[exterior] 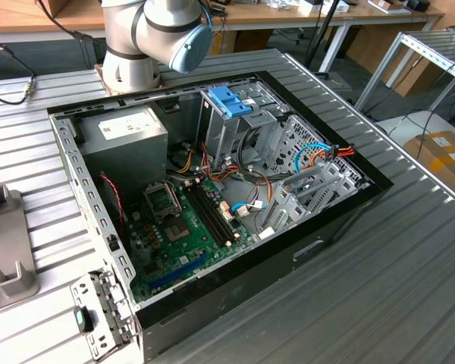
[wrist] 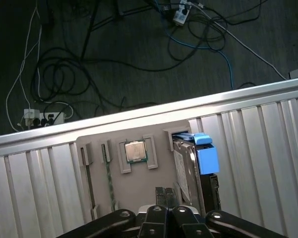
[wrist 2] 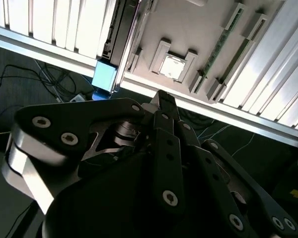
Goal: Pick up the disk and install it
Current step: 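Pick up the disk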
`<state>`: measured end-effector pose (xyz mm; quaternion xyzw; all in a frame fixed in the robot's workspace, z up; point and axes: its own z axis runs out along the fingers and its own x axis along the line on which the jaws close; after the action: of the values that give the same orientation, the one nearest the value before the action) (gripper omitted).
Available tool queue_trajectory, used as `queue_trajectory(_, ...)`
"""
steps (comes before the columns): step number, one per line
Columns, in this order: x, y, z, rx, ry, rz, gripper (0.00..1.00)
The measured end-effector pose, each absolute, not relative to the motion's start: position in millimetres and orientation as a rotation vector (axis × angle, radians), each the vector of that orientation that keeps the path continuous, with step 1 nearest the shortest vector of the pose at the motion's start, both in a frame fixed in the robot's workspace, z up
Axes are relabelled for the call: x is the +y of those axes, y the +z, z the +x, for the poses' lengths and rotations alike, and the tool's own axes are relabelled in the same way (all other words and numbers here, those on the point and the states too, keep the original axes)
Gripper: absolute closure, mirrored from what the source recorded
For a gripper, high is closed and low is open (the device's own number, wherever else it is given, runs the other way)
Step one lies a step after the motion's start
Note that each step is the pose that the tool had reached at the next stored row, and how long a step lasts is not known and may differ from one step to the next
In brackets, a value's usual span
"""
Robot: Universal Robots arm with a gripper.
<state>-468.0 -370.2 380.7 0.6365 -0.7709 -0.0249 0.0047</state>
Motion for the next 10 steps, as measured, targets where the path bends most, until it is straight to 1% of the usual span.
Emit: queue_trajectory(10,-370.2,380.6,-468.0,-2.366,-0.077,2.049,0.9)
